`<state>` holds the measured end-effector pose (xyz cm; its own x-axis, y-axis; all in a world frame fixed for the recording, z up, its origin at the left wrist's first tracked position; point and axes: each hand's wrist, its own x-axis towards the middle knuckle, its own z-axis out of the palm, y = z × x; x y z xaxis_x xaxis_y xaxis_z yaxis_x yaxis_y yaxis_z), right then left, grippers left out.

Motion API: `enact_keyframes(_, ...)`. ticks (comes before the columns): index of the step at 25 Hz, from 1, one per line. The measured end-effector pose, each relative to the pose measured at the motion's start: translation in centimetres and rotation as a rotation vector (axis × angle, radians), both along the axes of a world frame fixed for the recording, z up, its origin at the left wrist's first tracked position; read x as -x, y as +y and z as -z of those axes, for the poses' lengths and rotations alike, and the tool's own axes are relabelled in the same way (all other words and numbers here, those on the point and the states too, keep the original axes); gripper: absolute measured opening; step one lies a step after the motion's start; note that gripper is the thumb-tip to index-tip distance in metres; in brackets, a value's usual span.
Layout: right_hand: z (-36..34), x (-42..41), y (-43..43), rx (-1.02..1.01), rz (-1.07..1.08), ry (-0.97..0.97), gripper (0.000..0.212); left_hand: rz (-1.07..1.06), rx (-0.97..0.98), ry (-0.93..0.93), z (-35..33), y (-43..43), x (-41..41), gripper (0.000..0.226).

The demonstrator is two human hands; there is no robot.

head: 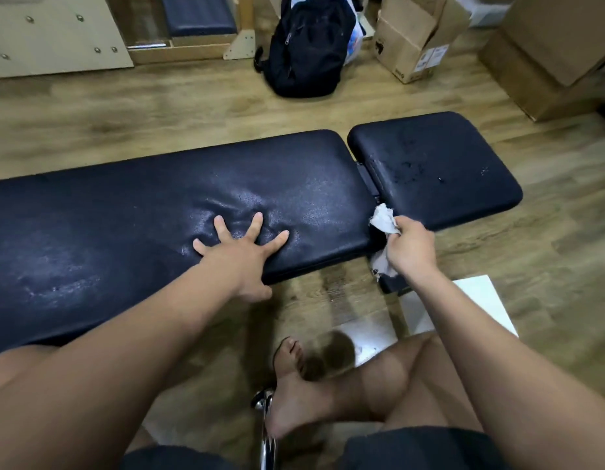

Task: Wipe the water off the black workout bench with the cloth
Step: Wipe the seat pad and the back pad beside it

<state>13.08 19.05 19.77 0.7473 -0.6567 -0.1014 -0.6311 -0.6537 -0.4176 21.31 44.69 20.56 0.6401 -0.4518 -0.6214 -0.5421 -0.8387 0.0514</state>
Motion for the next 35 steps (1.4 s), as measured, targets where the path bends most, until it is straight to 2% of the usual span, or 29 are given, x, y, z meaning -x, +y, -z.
enact_keyframes(5, -0.1, -6.0, 3.3, -0.09, -0.077, -0.096, 0.046, 0.012, 0.004, -0.008, -0.7, -0.2, -0.8, 0.092)
enact_keyframes(7, 2.5, -4.2, 5.1, 0.029, -0.263, -0.049, 0.051, 0.035, 0.164, -0.149, 0.5, 0.7, -1.2, 0.079)
enact_keyframes(9, 3.4, -3.0, 4.7, 0.097, -0.407, 0.02, 0.059, -0.013, 0.411, -0.353, 2.4, 2.0, -1.0, 0.072)
enact_keyframes(11, 3.2, -6.7, 2.3, 0.124, -0.372, 0.022, 0.057, 0.005, 0.509, -0.492, 4.8, 2.9, -1.2, 0.07)
enact_keyframes(14, 2.2, -13.3, 0.5, 0.186, -0.318, 0.06, 0.042, 0.04, 0.514, -0.576, 5.8, 3.1, -1.1, 0.067)
enact_keyframes(18, 0.8, -20.3, -0.1, 0.143, -0.235, 0.15, 0.038, 0.03, 0.539, -0.595, 5.8, 3.0, -1.4, 0.065)
enact_keyframes(21, -0.4, -25.5, -0.3, 0.151, -0.263, 0.226, 0.031, 0.023, 0.538, -0.593, 6.0, 3.0, -1.4, 0.064)
enact_keyframes(23, -1.2, -26.7, -0.5, 0.146, -0.321, 0.276, 0.034, 0.025, 0.54, -0.598, 5.9, 2.9, -1.3, 0.064)
enact_keyframes(26, -2.1, -25.9, -1.8, 0.229, -0.41, 0.499, 0.037, 0.015, 0.546, -0.608, 6.2, 2.9, -1.4, 0.063)
enact_keyframes(28, -2.7, -25.4, -2.1, 0.269, -0.453, 0.6, 0.027, 0.016, 0.55, -0.611, 6.3, 2.9, -1.4, 0.063)
enact_keyframes(30, -2.7, -26.7, -2.0, 0.24, -0.484, 0.572, 0.02, 0.02, 0.552, -0.617, 6.3, 2.9, -1.4, 0.063)
enact_keyframes(32, -2.3, -27.7, -1.8, 0.165, -0.449, 0.51, 0.026, 0.017, 0.538, -0.613, 6.2, 2.8, -1.4, 0.064)
enact_keyframes(35, -1.1, -26.1, -3.2, 0.105, -0.386, 0.442, 0.051, 0.009, 0.54, -0.61, 6.4, 2.8, -1.3, 0.064)
